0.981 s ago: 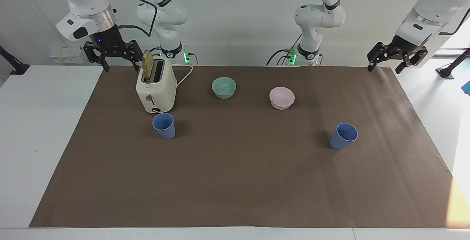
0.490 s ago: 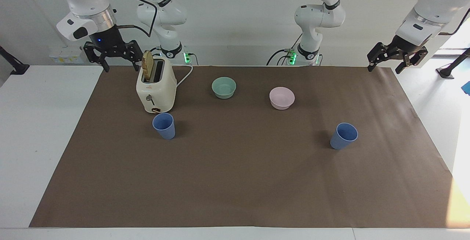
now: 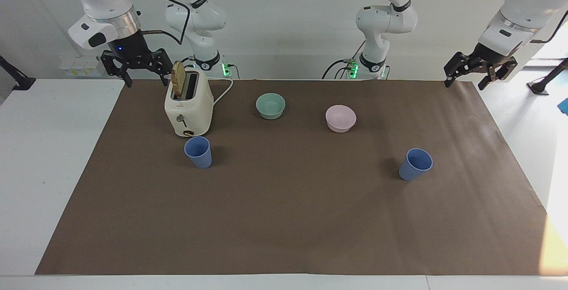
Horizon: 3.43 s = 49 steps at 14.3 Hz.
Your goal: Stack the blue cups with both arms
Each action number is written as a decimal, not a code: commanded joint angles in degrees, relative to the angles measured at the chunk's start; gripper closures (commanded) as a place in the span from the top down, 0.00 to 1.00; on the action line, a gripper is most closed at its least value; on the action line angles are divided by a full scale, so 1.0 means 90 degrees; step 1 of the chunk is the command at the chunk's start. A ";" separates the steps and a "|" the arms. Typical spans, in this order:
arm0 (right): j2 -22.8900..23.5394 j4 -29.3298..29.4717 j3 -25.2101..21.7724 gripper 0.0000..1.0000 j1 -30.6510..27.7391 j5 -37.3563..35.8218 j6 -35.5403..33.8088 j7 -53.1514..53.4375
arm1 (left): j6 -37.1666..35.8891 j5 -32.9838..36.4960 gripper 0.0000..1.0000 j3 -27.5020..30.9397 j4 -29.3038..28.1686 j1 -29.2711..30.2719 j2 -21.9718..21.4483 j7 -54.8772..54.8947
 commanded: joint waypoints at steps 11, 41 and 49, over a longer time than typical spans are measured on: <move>-0.0177 -0.0240 0.0002 1.00 -0.0054 0.0053 0.0177 -0.0094 | 0.2180 0.0083 1.00 -0.0060 -0.1951 -0.0038 -0.0437 0.0273; -0.0177 -0.0240 0.0002 1.00 -0.0054 0.0053 0.0177 -0.0094 | 0.5063 -0.0698 0.71 -0.0070 -0.2636 -0.0028 0.1456 0.0226; -0.0177 -0.0240 0.0002 1.00 -0.0054 0.0053 0.0177 -0.0094 | 0.4604 -0.0678 0.00 -0.0079 -0.2451 -0.0097 0.1359 0.0284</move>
